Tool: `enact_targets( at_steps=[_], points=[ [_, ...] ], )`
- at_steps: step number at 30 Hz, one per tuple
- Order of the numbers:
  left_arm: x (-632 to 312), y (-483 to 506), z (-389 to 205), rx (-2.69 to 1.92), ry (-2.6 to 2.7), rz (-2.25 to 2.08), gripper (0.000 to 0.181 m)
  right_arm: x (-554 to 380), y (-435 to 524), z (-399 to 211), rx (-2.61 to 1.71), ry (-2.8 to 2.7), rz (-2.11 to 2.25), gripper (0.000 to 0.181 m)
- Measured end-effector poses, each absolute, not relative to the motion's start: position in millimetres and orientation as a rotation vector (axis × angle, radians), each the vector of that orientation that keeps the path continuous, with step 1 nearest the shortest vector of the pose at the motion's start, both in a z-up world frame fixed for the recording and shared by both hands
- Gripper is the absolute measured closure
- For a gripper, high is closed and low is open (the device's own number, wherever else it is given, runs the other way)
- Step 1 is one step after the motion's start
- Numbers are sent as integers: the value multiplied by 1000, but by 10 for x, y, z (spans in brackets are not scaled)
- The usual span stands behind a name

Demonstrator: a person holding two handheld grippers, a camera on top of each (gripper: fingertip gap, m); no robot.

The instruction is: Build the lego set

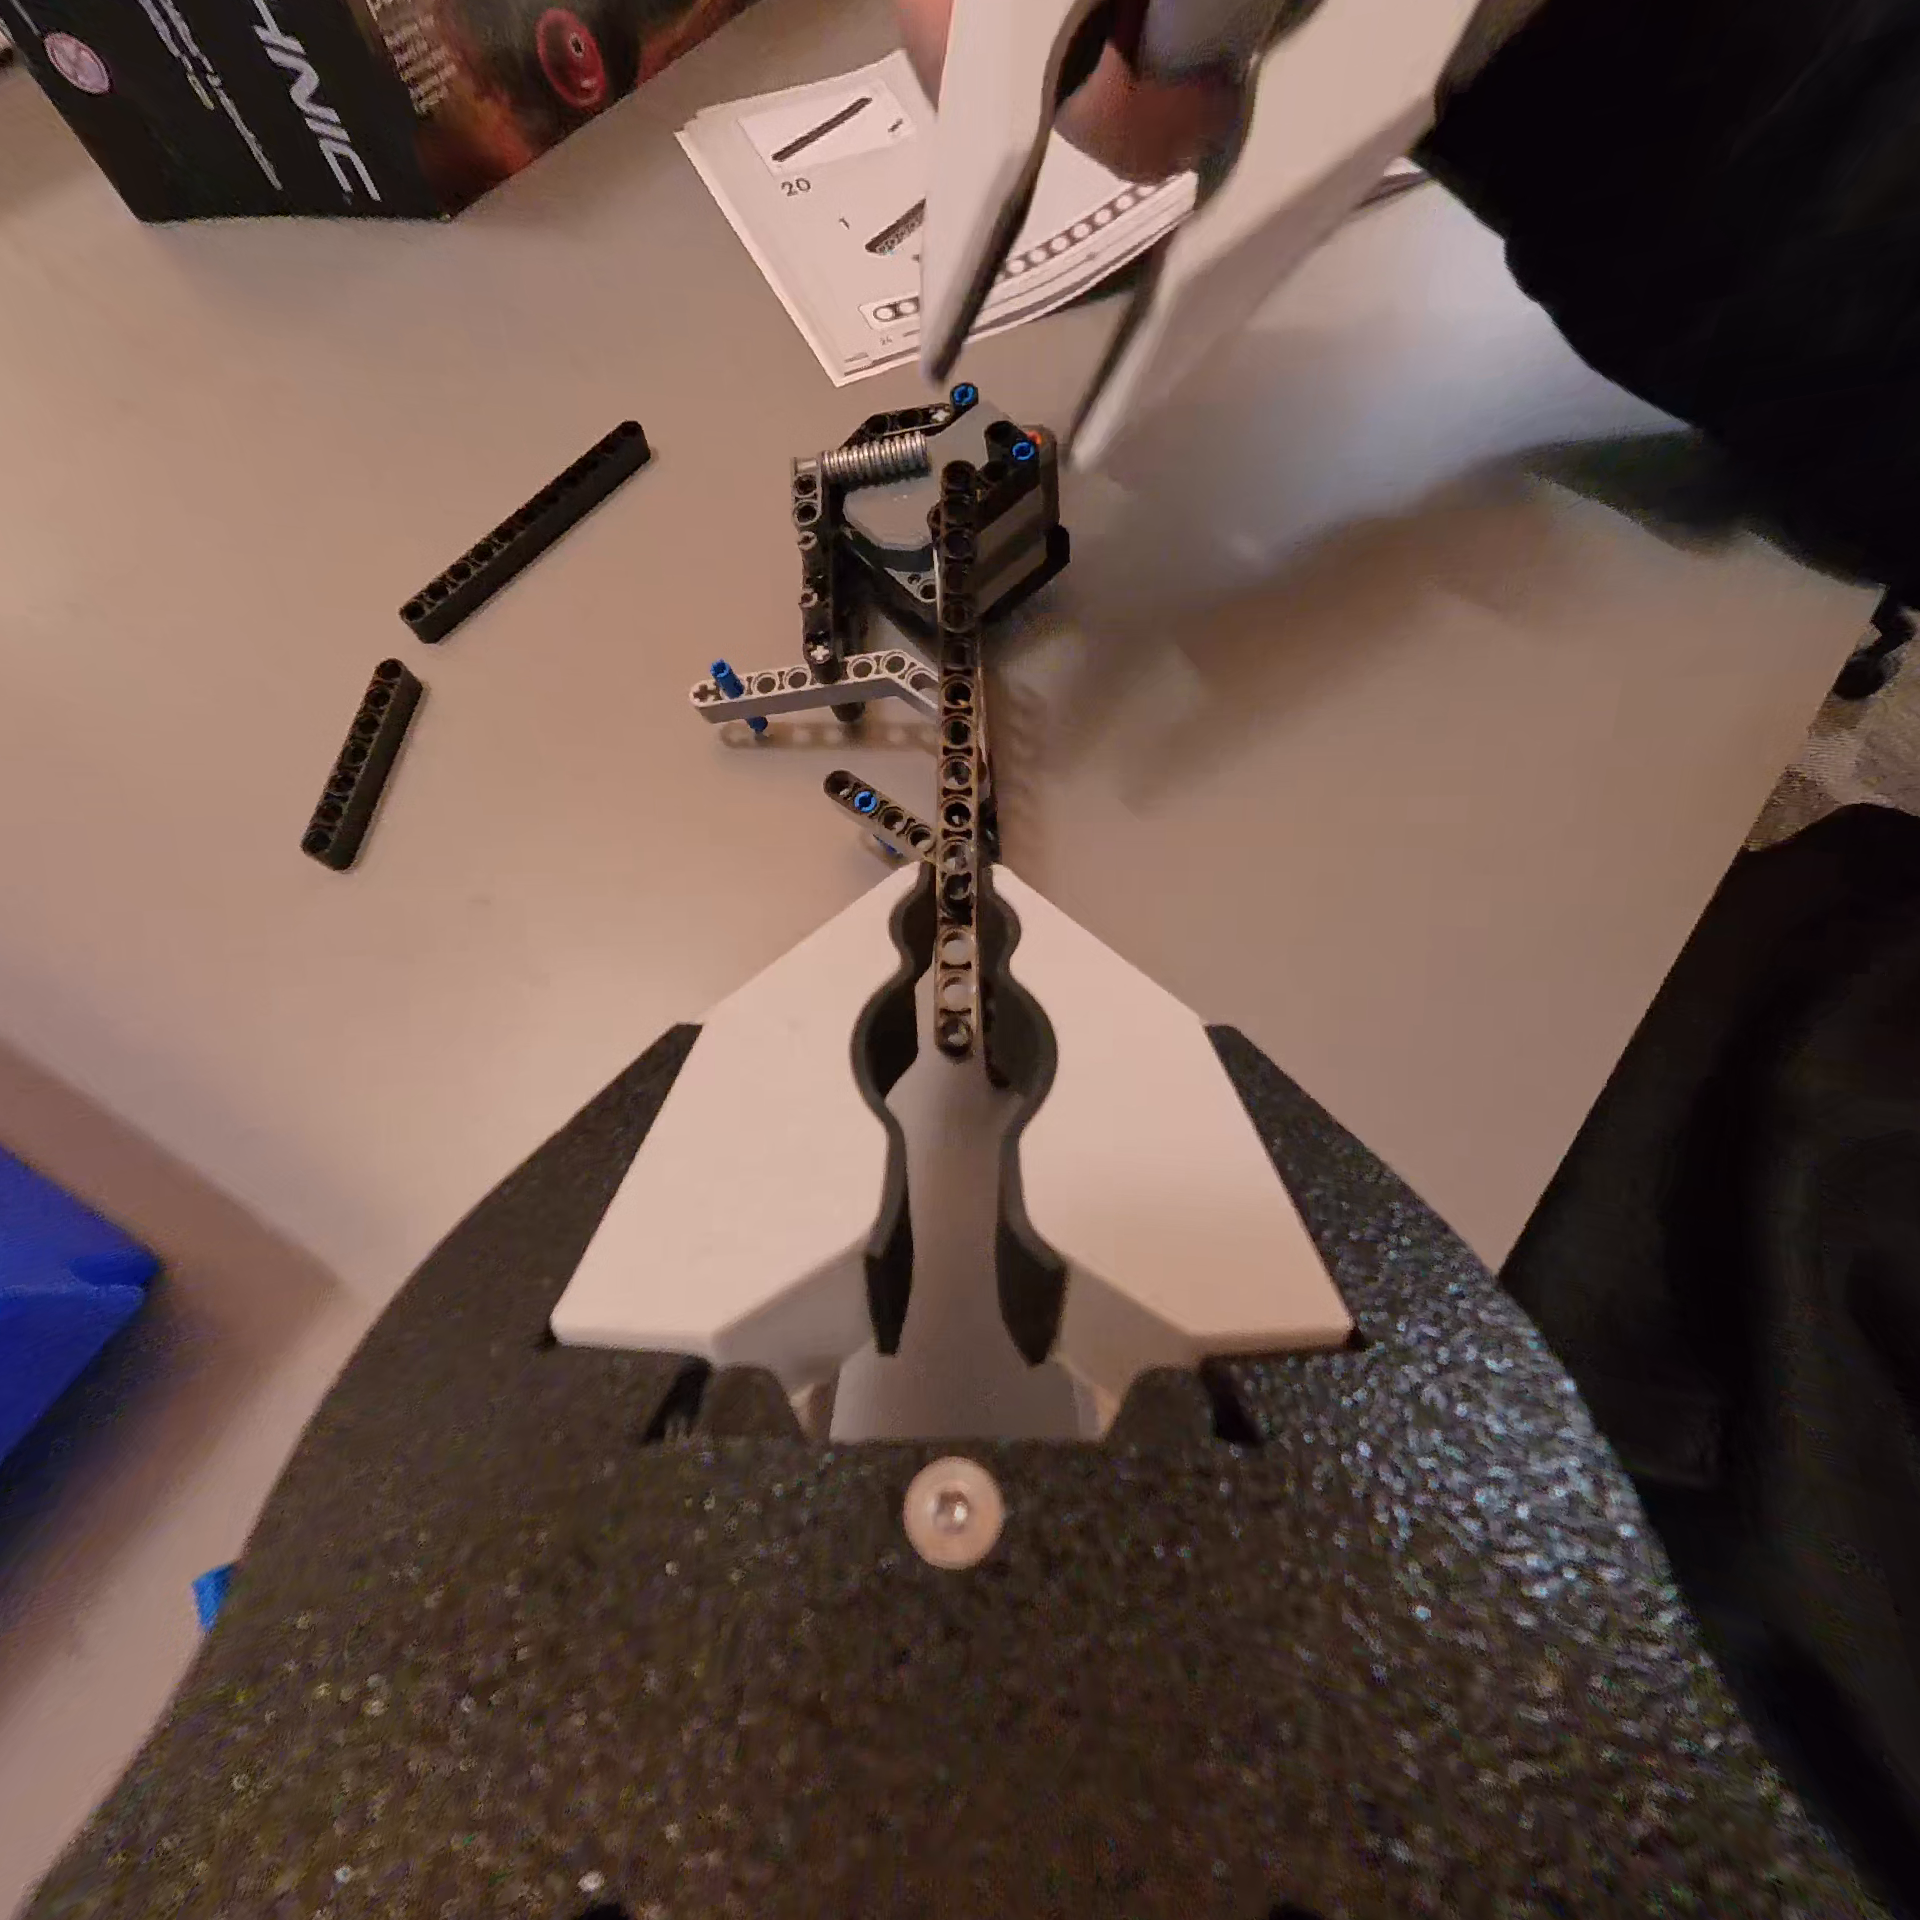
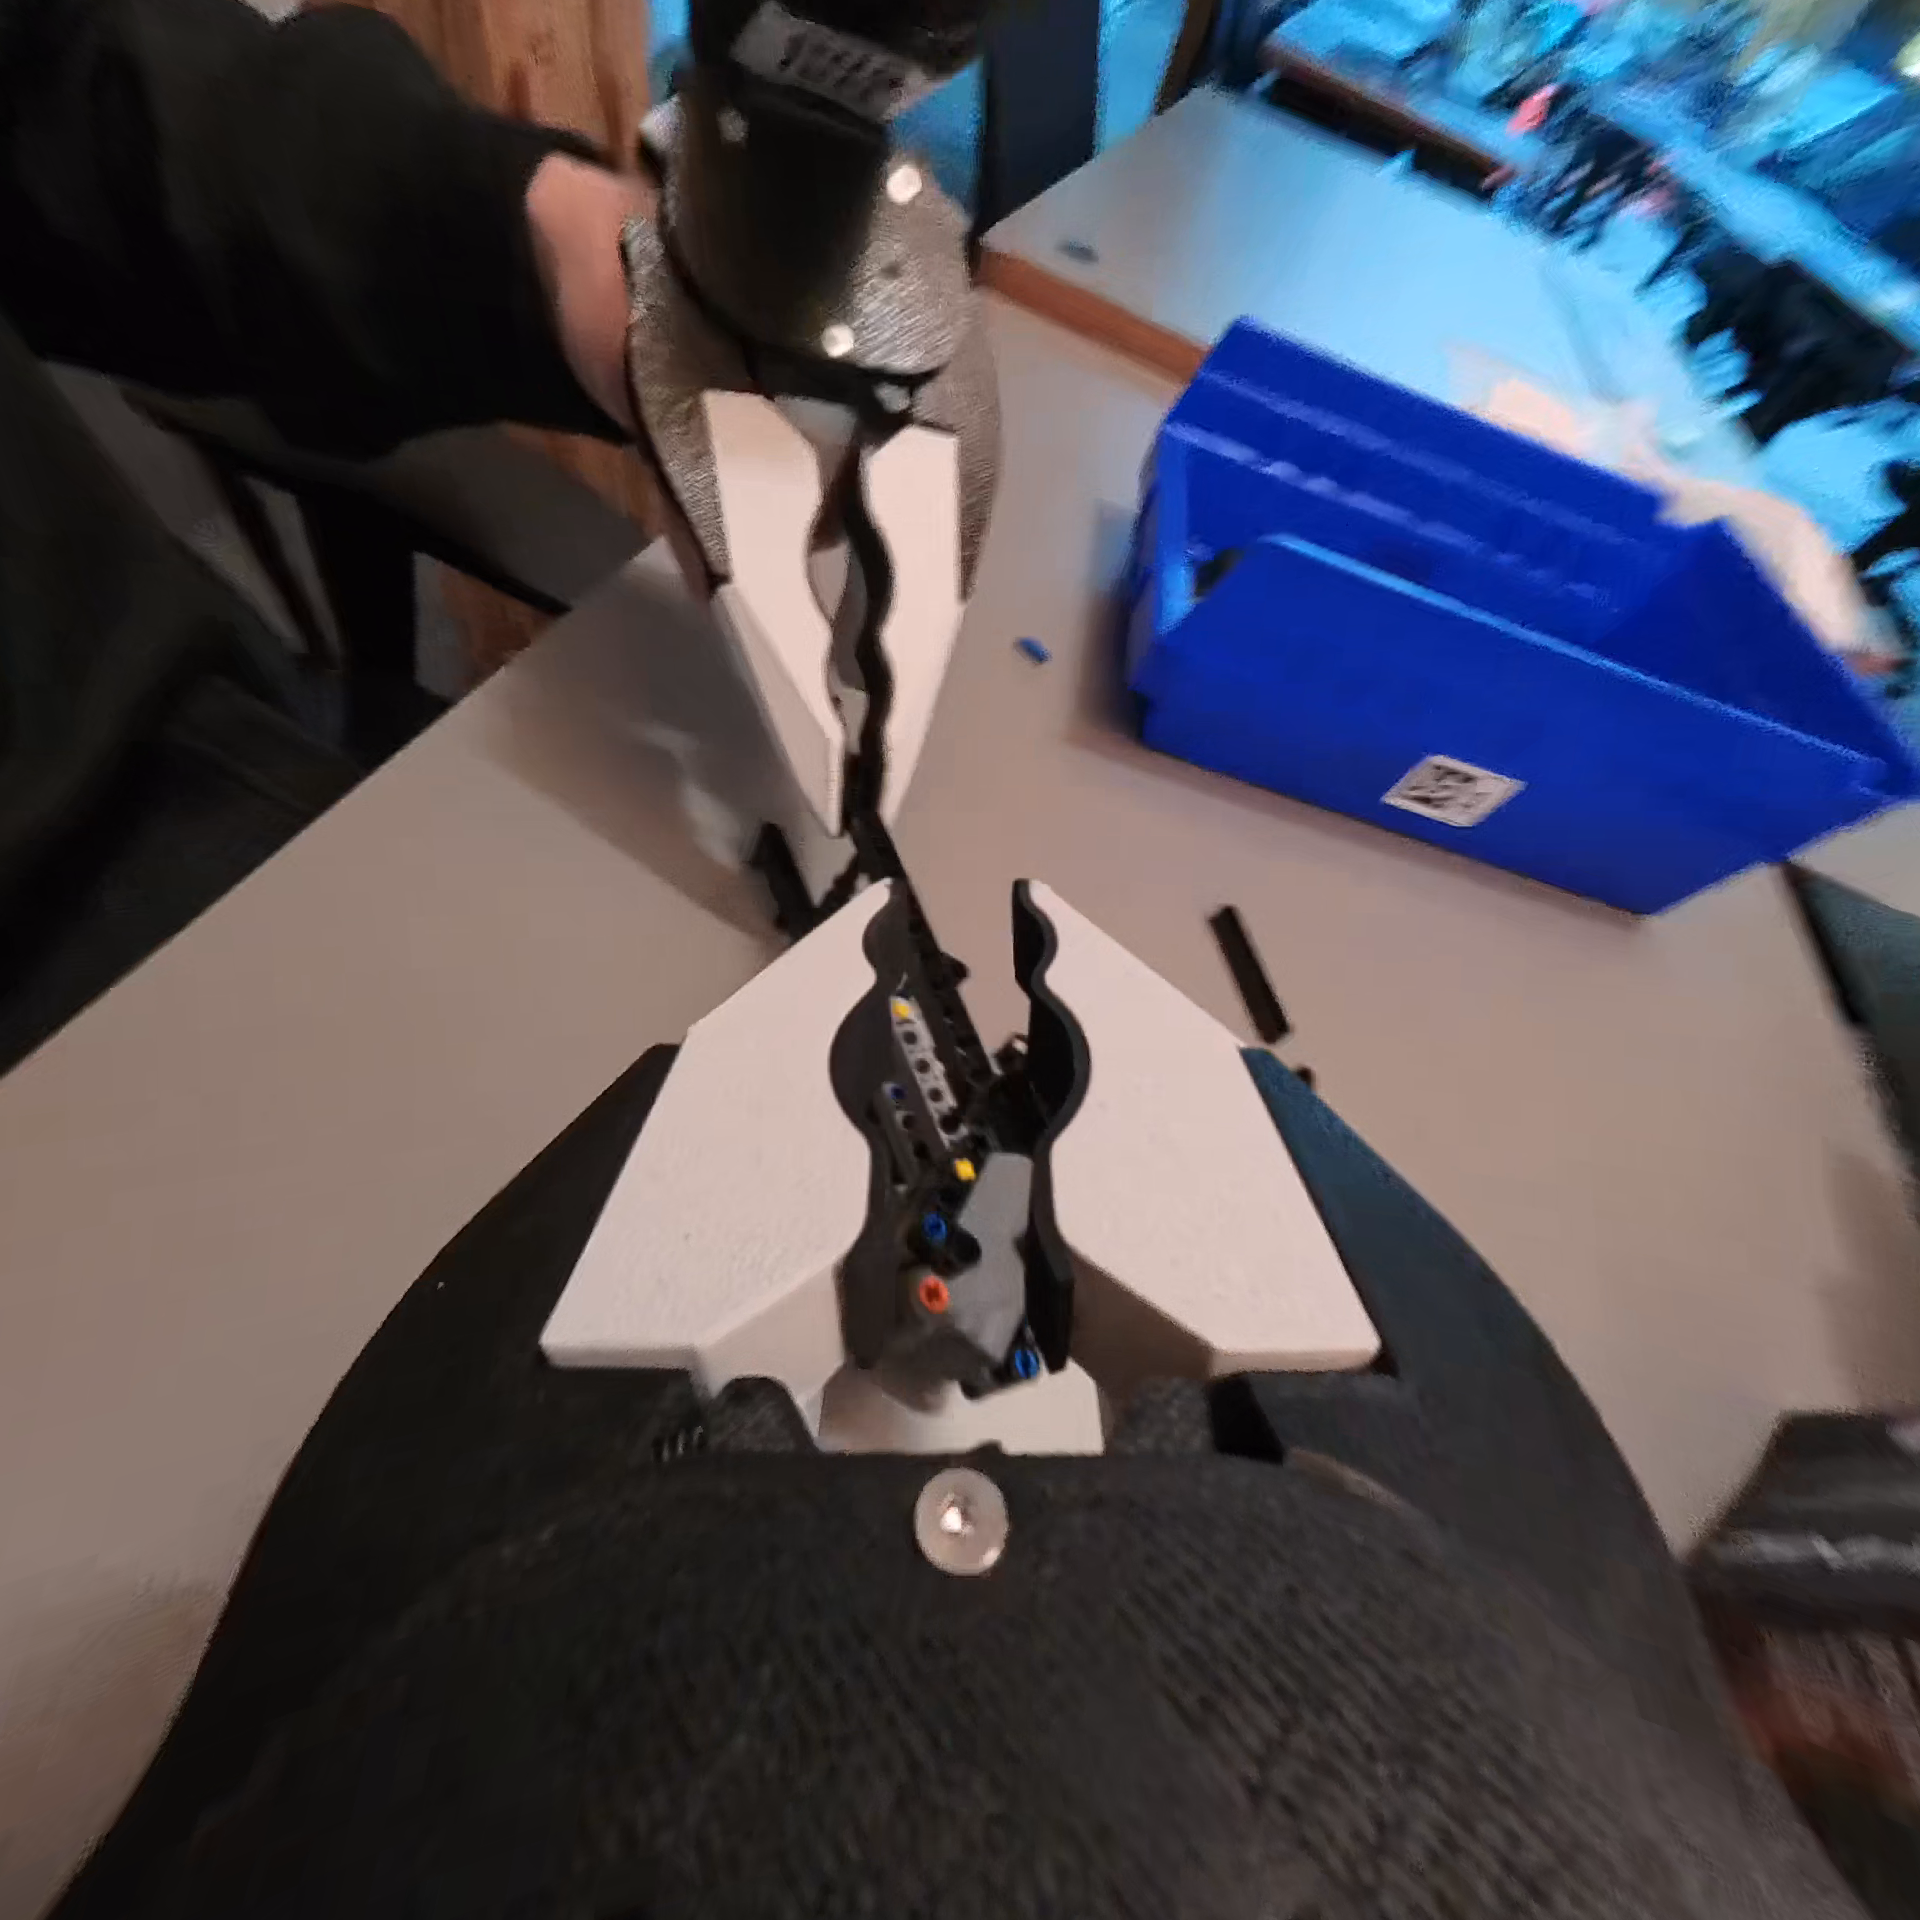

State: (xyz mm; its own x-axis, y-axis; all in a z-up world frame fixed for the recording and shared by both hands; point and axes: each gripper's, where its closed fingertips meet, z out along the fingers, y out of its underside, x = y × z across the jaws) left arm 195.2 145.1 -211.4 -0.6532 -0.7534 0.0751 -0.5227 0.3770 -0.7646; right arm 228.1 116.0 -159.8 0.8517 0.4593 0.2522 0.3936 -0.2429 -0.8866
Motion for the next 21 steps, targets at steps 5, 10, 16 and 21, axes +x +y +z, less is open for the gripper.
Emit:
enact_targets(
  at_steps=[5, 10, 16, 21],
  points=[
    [1951, 1447, -2115, -1182, 2346, -1105, 176, 2103, 1432, -1838, -1994, -769, 220, 154],
    [1944, 1388, -2123, -1140, 2289, -1089, 176, 1978, 1412, -2068, -2052, -834, 378, 172],
    [1950, 1378, -2119, -1077, 2220, -1081, 176, 1933, 1394, -2056, -2010, -842, 435, 175],
    [1909, 1392, -2177, -1204, 2138, -1180, 148, 1910, 1390, -2052, -2011, -830, 461, 176]
  ],
)
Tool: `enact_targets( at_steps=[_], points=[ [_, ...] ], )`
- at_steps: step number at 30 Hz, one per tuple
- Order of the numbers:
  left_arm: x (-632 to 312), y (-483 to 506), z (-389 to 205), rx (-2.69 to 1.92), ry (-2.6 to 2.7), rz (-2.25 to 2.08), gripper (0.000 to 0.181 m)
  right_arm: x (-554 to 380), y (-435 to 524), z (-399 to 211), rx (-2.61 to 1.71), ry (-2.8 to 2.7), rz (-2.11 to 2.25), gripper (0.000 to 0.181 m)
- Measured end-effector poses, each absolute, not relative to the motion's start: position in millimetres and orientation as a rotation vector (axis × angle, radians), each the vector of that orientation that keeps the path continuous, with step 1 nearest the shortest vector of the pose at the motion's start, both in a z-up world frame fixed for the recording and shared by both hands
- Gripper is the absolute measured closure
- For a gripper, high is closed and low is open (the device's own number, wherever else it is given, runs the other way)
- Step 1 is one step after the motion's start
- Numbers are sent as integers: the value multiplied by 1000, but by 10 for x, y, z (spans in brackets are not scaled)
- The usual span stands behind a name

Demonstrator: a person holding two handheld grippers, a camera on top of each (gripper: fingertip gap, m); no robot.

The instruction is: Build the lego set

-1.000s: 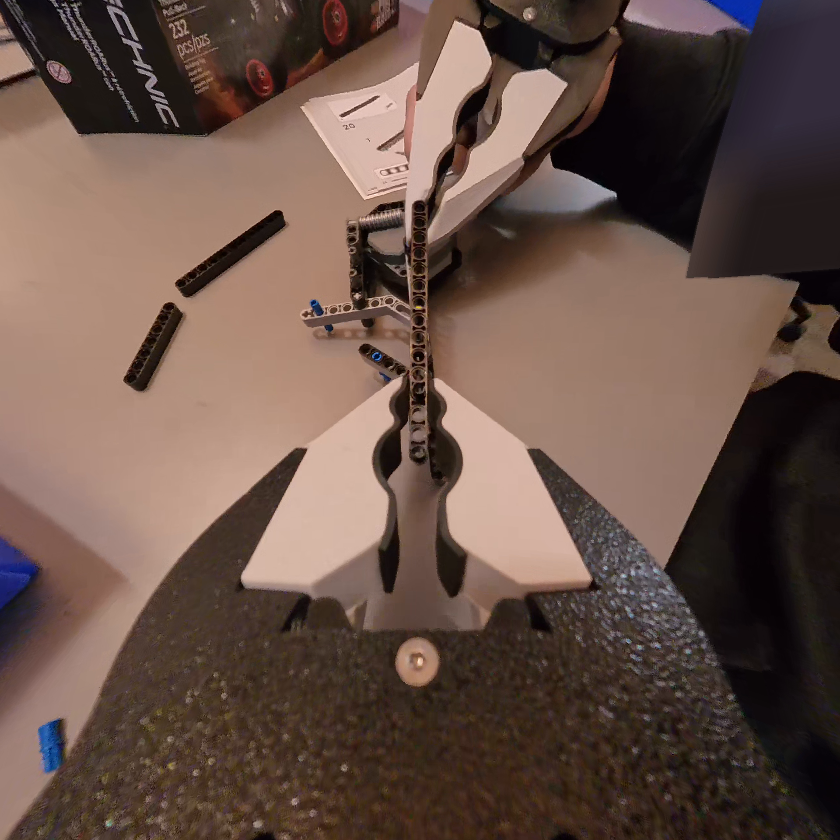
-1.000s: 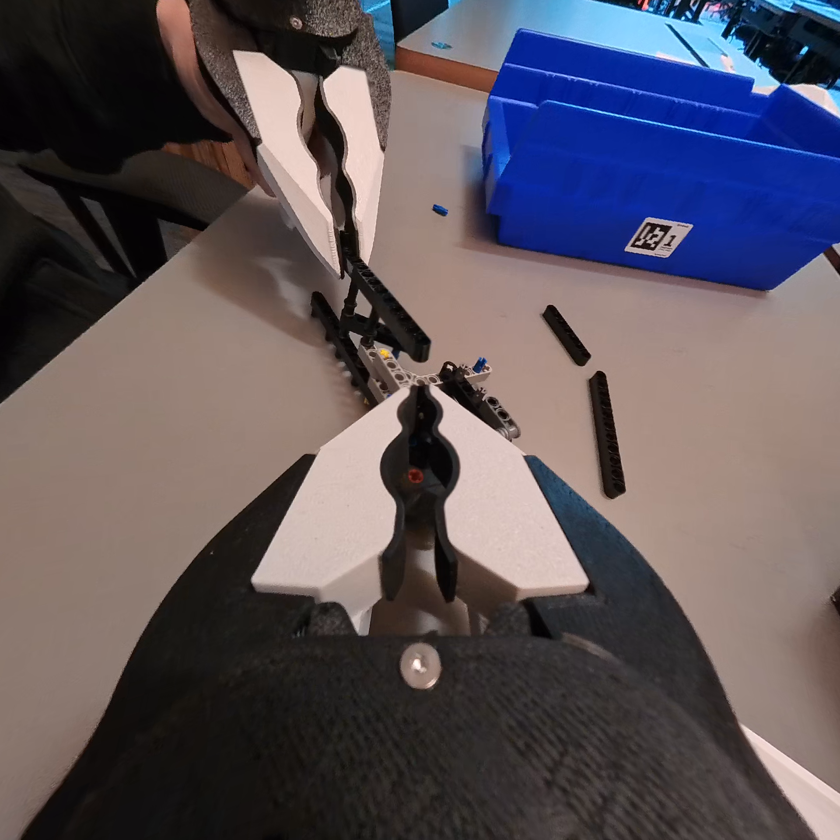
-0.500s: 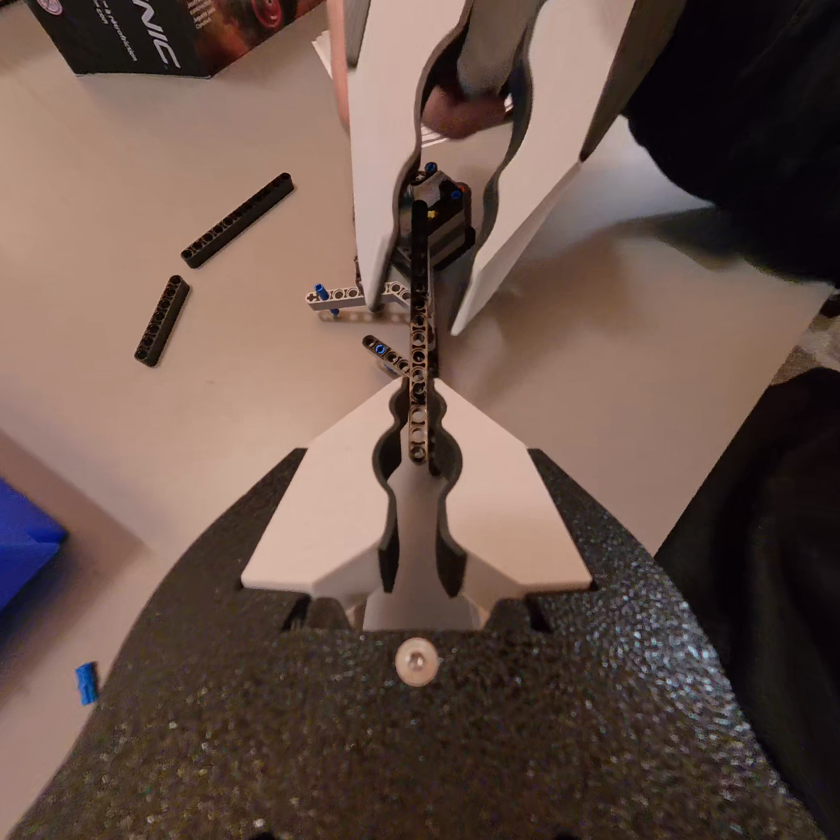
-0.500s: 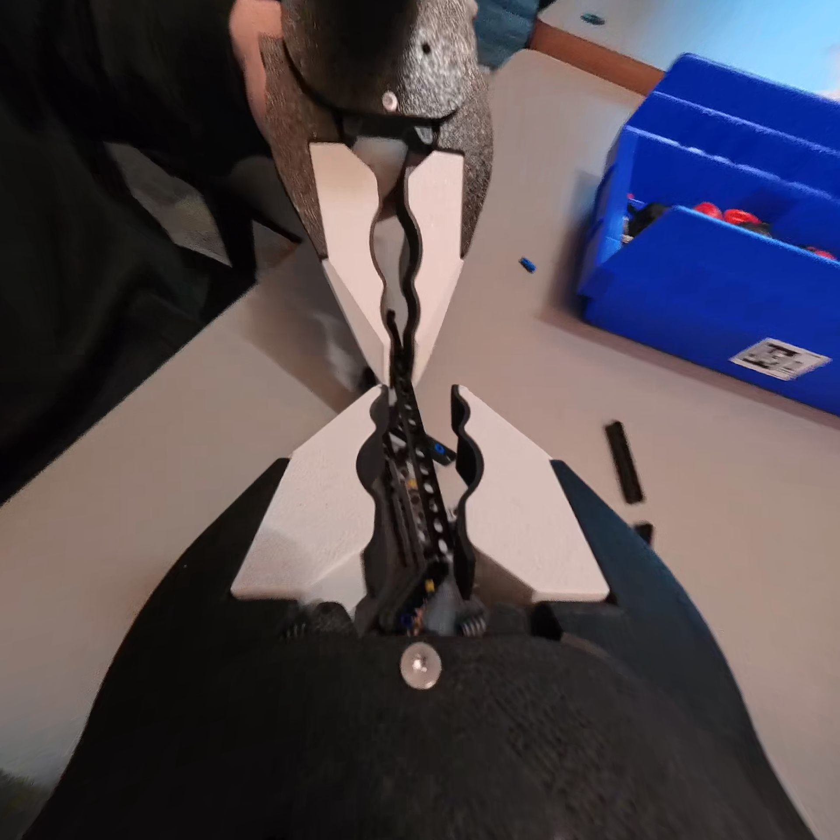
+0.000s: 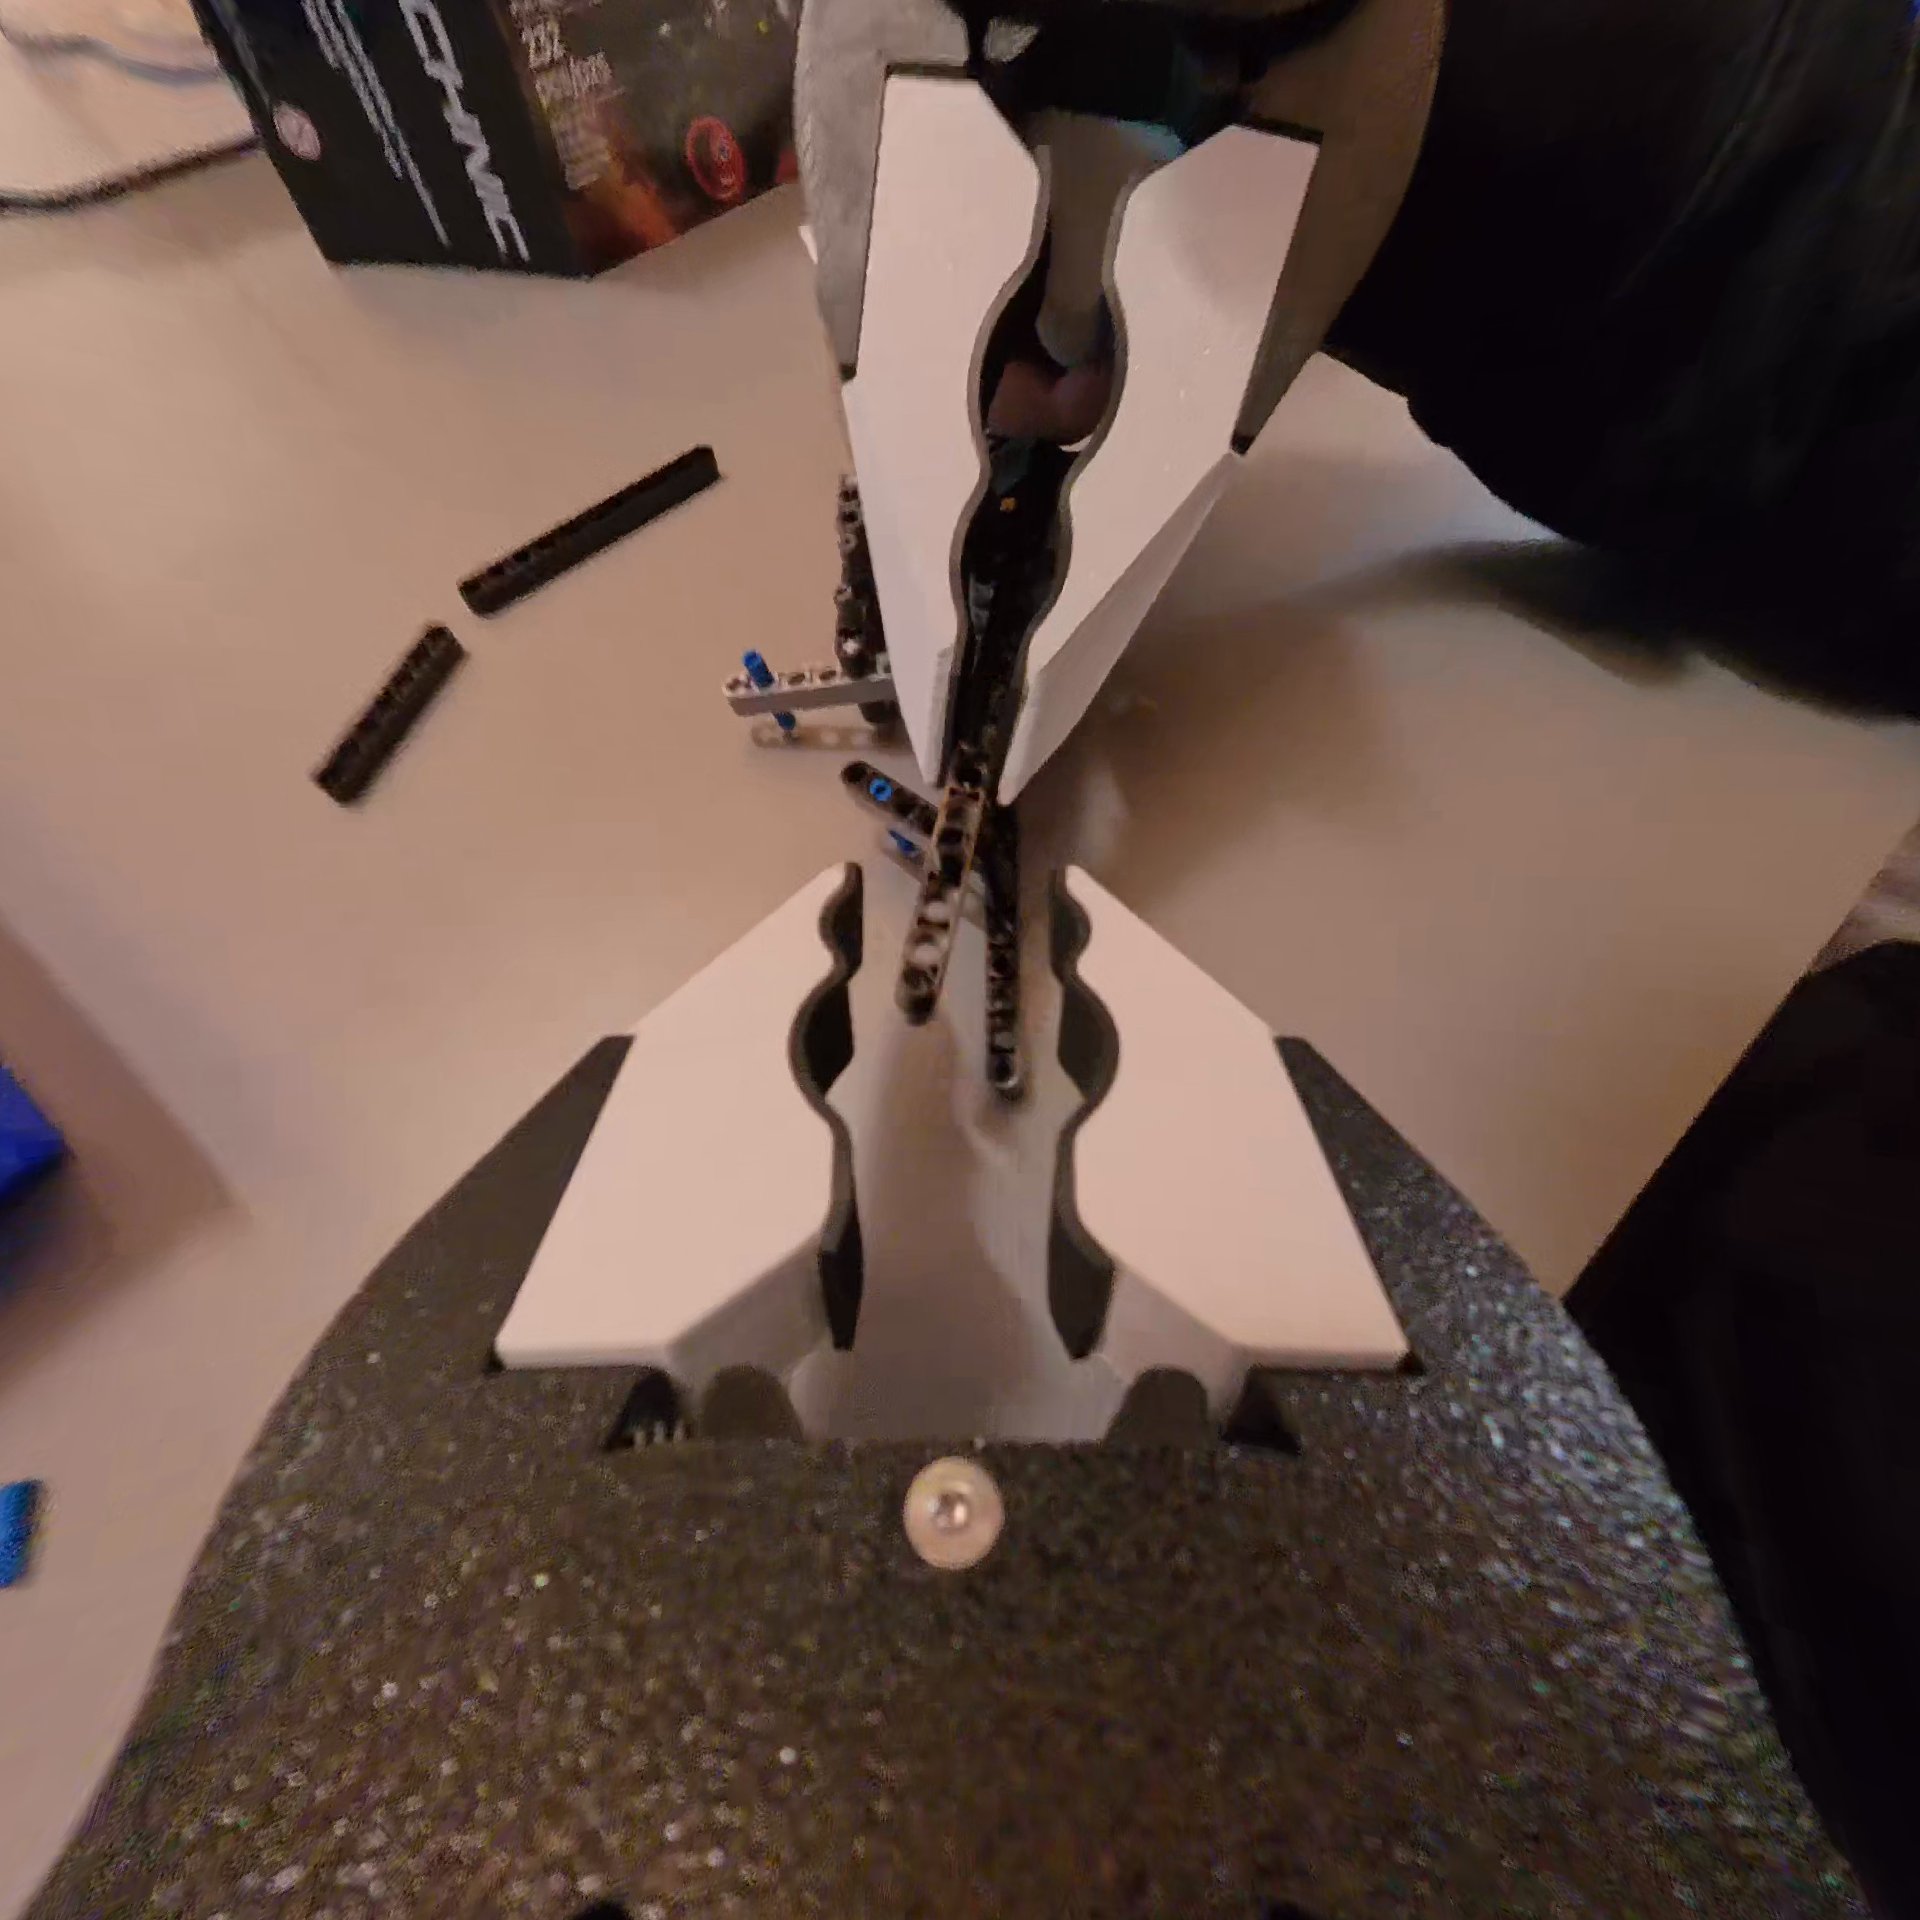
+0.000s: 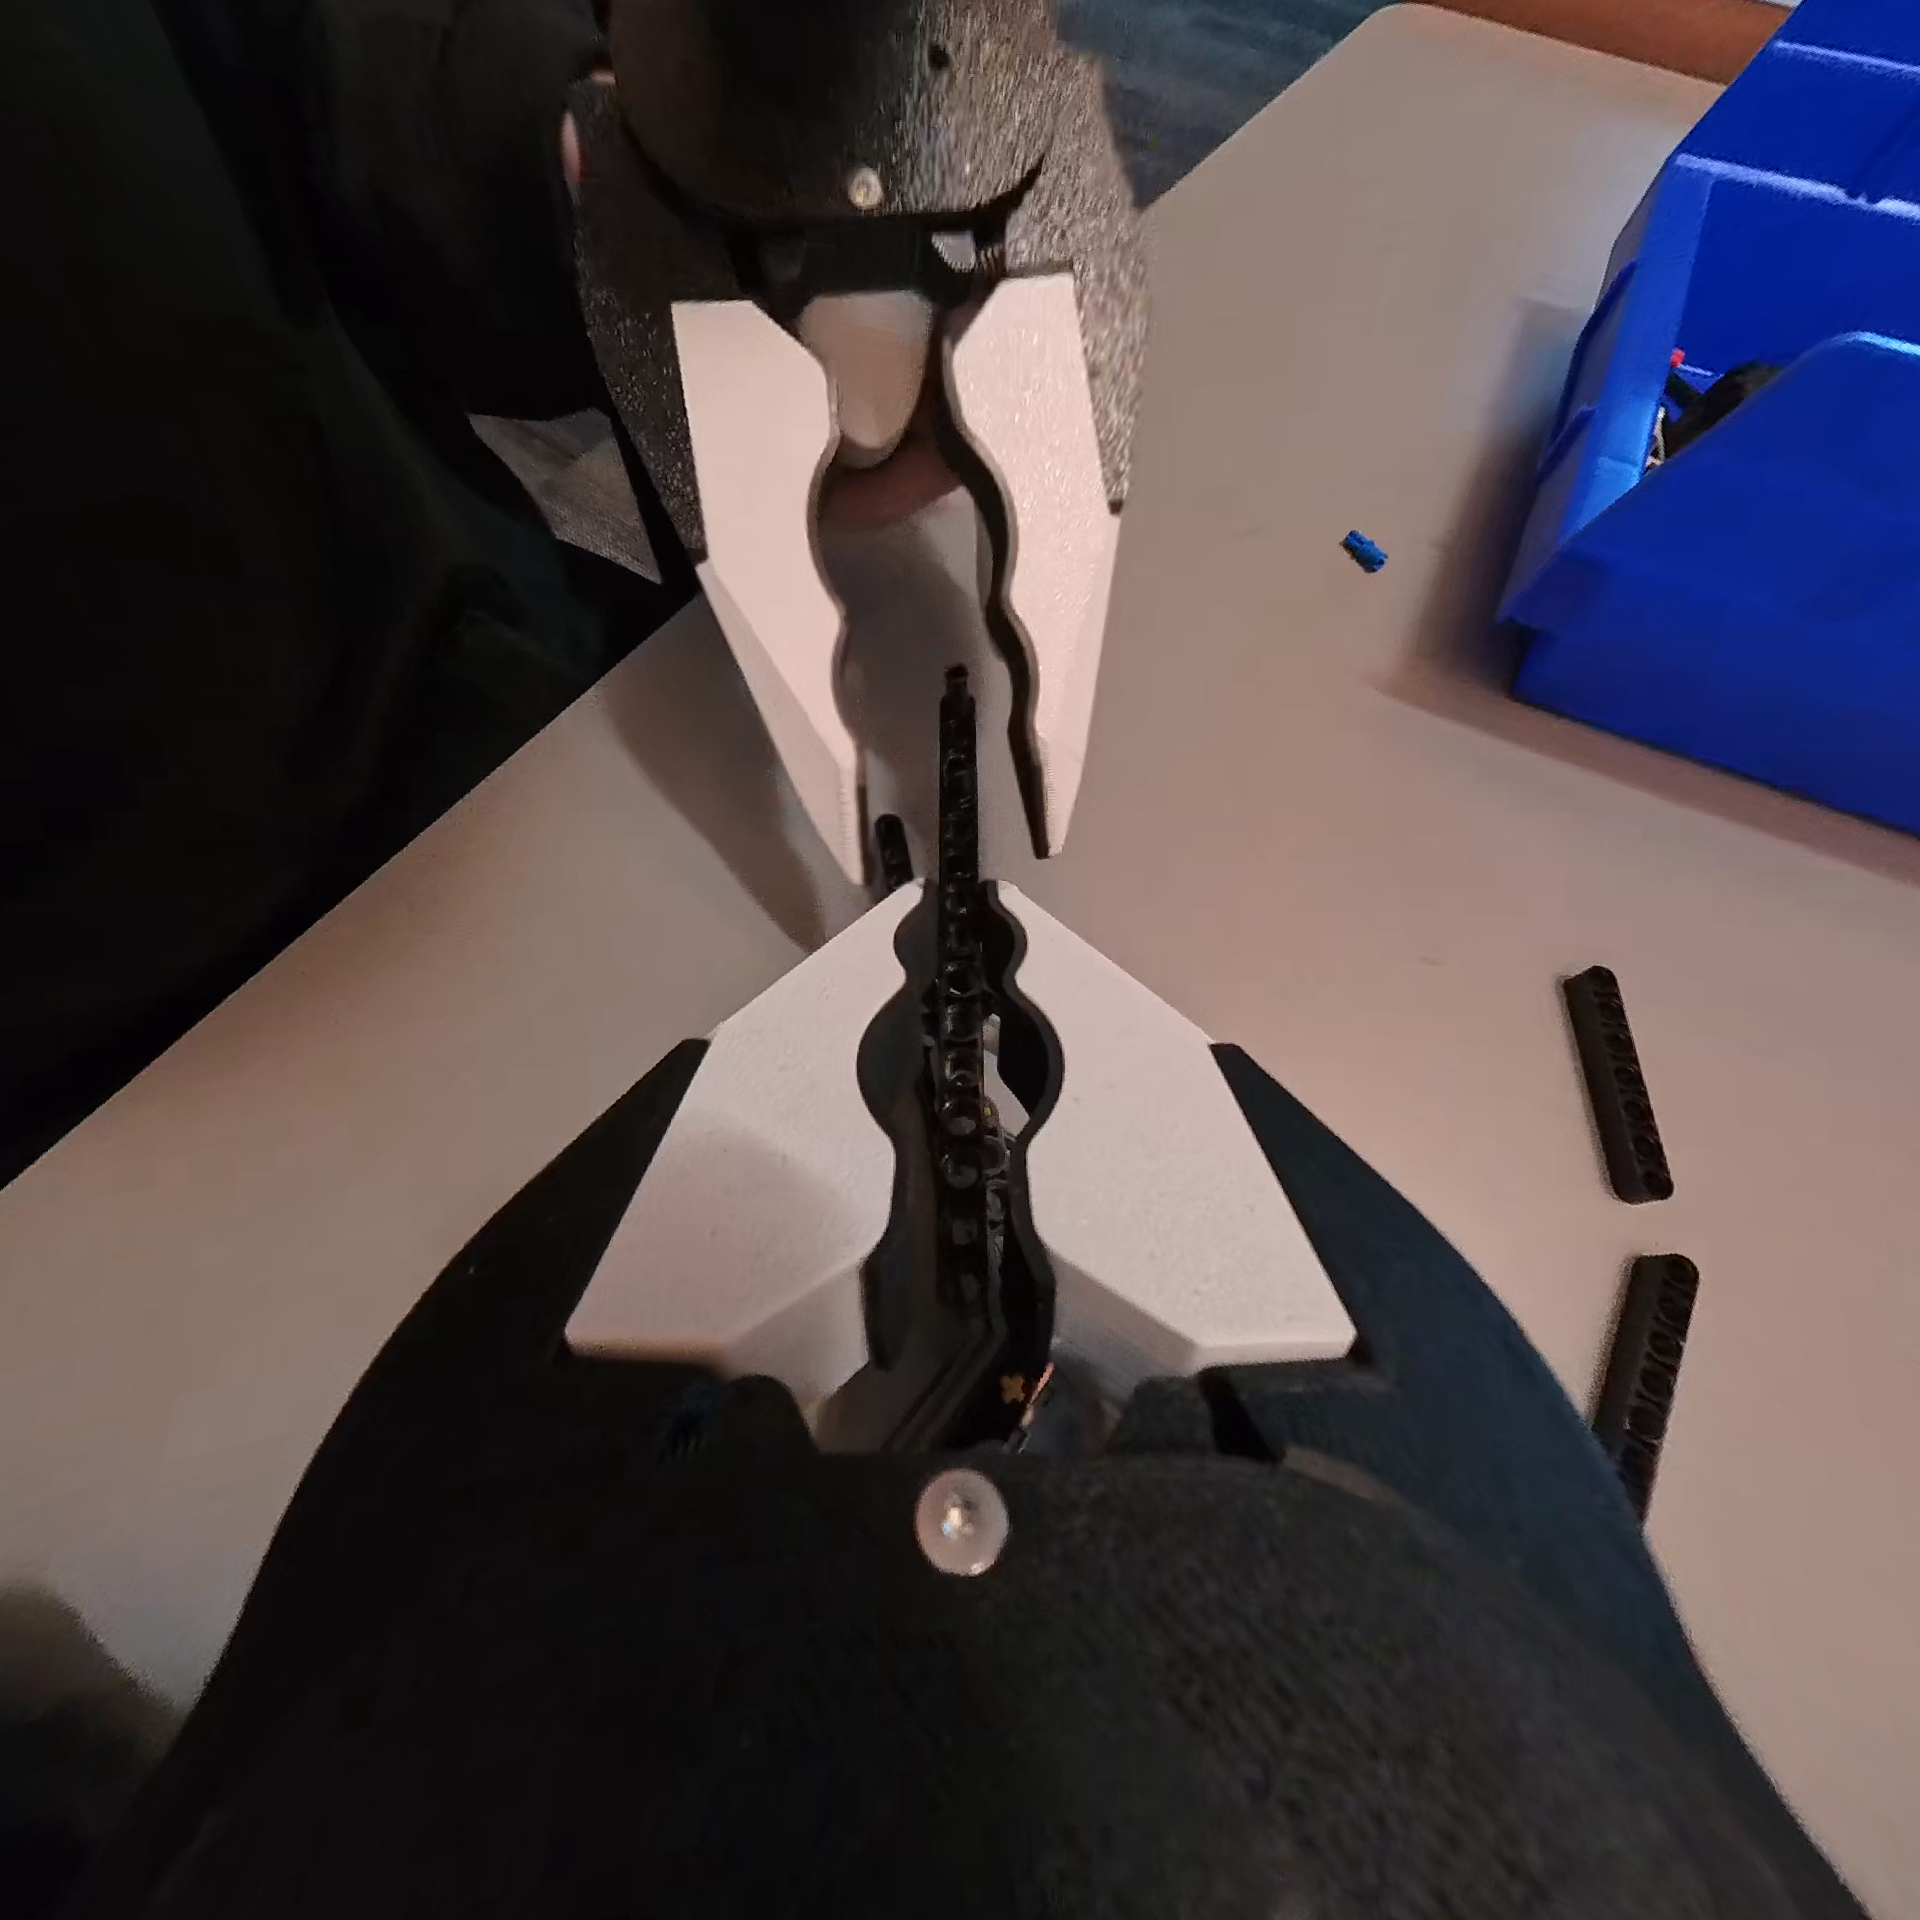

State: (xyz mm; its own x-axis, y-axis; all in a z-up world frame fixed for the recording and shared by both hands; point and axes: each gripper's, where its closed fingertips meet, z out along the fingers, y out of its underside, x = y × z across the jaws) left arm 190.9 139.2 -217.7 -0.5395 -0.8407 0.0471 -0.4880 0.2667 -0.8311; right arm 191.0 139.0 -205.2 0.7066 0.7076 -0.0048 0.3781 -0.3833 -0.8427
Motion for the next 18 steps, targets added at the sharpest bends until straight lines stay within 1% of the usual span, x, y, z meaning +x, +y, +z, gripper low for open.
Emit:
enact_targets(
  at_steps=[2, 3, 6, 8, 9, 10, 12, 18],
  points=[
    [1860, 1363, -2247, -1345, 2095, -1270, 144, 1909, 1381, -2043, -2003, -824, 481, 177],
    [1840, 1319, -2268, -1403, 2076, -1334, 150, 1911, 1381, -2043, -1999, -822, 485, 176],
    [1930, 1297, -2249, -1492, 1973, -1423, 158, 1908, 1370, -2034, -1993, -818, 504, 176],
    [1989, 1286, -2235, -1481, 1968, -1429, 159, 1912, 1377, -2038, -1990, -820, 497, 176],
    [2000, 1272, -2246, -1474, 1984, -1420, 162, 1911, 1375, -2036, -1991, -816, 505, 176],
    [2009, 1270, -2249, -1455, 1996, -1407, 170, 1914, 1370, -2033, -1991, -812, 511, 176],
    [2014, 1258, -2244, -1387, 2026, -1378, 175, 1935, 1369, -2040, -1995, -807, 501, 174],
    [2013, 1248, -2236, -1233, 2091, -1321, 177, 1934, 1349, -2039, -1985, -829, 486, 174]
  ],
)
